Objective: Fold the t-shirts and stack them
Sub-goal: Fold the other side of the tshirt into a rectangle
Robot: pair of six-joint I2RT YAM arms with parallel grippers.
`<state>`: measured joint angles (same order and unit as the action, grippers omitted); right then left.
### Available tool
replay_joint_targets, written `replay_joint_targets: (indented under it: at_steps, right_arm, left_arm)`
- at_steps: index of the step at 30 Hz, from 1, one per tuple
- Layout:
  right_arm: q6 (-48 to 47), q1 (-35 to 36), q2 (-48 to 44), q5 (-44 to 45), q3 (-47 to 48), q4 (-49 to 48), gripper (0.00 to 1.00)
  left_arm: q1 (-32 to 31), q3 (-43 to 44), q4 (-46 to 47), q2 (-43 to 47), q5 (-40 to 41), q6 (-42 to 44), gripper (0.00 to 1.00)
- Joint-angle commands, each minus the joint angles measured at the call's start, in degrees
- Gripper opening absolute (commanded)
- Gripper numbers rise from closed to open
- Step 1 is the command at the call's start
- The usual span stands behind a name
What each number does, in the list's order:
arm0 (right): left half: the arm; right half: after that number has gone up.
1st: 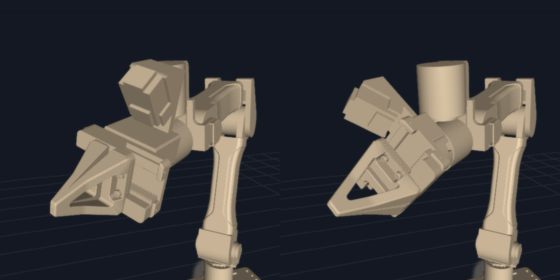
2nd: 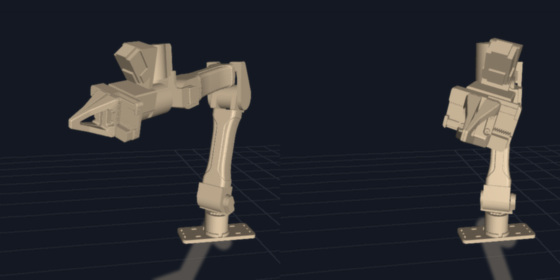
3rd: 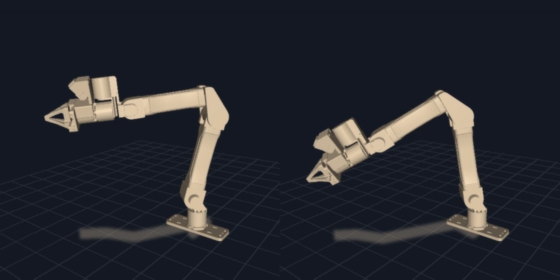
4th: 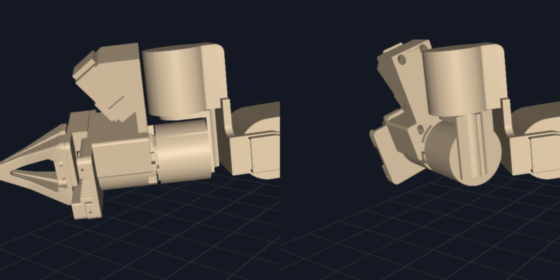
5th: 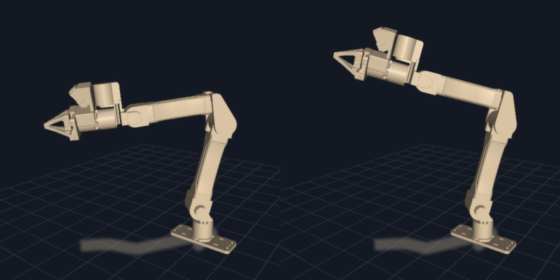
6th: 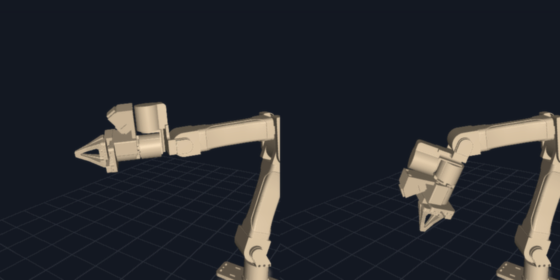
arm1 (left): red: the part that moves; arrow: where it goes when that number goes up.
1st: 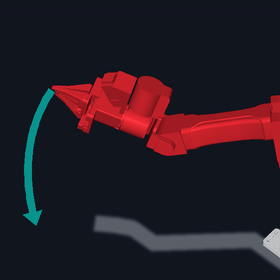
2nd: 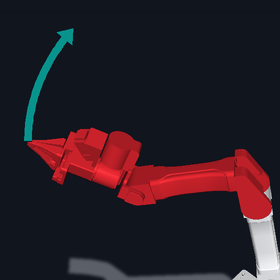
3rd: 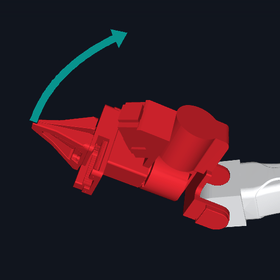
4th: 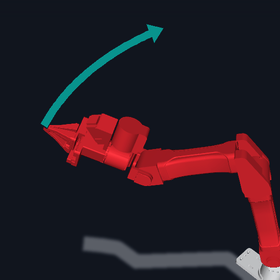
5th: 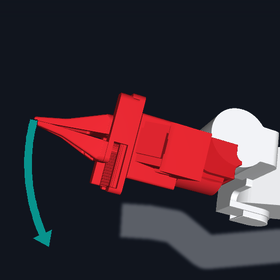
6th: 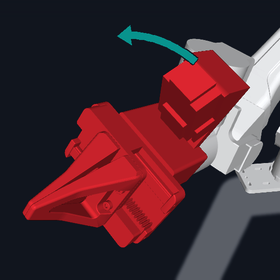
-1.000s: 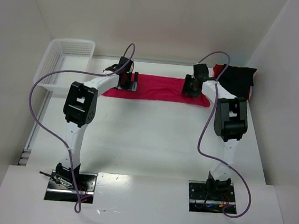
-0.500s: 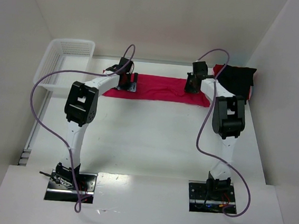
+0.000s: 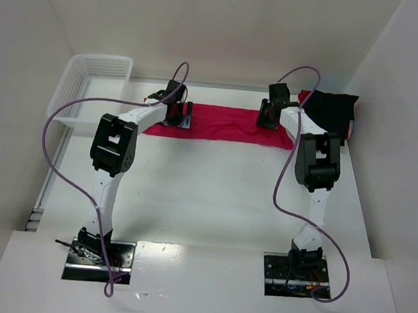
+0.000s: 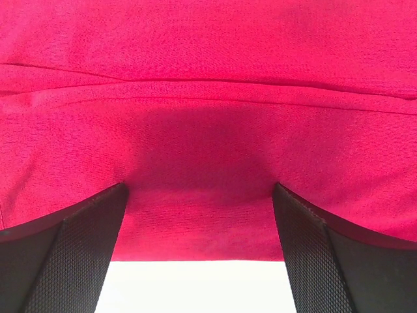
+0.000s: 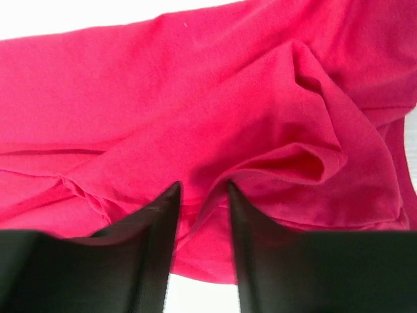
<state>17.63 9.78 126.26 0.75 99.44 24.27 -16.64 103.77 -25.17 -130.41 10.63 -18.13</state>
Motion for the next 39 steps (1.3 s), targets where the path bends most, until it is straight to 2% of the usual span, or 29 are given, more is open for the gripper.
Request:
replay_joint_targets:
  at_steps: [1,2,8,12,18,25,30,31,32,33,34,36,37,39]
  right_arm:
    - [0.7,0.6,0.4,1.4,1.3,1.9,0.37]
    - [1.3,0.6,0.4,1.4,0.8,1.3,0.29]
    - [1.8,0.6,-0.1,0.8,0.1,0.2,0.01]
    - [2.4,0.6,-0.1,0.8,-0.6,-0.4,0.0]
    - [1.9,0.6,-0.7,2.8,5.0,-0.4,0.0]
    - [2.5,0.6,4.4,1.5,14.7,0.9,0.0]
    - [3.6,0.6,6.8,-0.6,17.0,0.9,0.0]
    - [3.6,0.6,7.5,-1.1,17.5,0.9,0.02]
    - [3.6,0.6,7.5,-1.1,17.5,0.9,0.1]
    - [3.6,0.6,8.0,-1.6,17.5,0.9,0.34]
    - [3.6,0.6,8.0,-1.6,17.5,0.3,0.48]
    - [3.6,0.6,5.7,-1.6,15.5,-2.9,0.66]
    - [4.3,0.6,4.6,-1.6,13.0,-4.7,0.71]
    - [5.0,0.6,1.6,-2.2,10.9,-9.8,0.72]
  left_arm:
    - [0.3,2.3,-0.1,-0.9,0.2,0.0,0.99]
    - [0.3,2.3,-0.1,-0.9,0.2,0.0,0.99]
    - [0.3,1.8,-0.1,-0.4,0.2,0.0,0.99]
    - [0.3,1.8,-0.1,-0.4,0.2,0.0,0.99]
    - [0.8,1.8,-0.1,-0.4,0.2,0.0,0.99]
    - [0.8,1.8,-0.1,-0.4,-0.4,0.0,0.99]
    - [1.4,1.8,-0.1,-0.4,-0.4,0.0,0.99]
    - [1.4,1.8,-0.1,-0.4,-0.9,0.0,0.99]
    - [1.4,1.8,-0.1,-0.4,-0.9,0.0,0.99]
    - [1.4,1.8,-0.1,-0.4,-0.9,0.0,0.99]
    - [1.4,1.8,-0.1,-0.4,-0.9,0.0,0.99]
    - [1.4,1.8,-0.1,-0.4,-1.4,0.0,0.99]
    - [1.4,1.8,-0.1,-0.4,-1.4,0.0,0.99]
    - [1.4,1.8,-0.1,-0.4,-1.9,0.0,0.99]
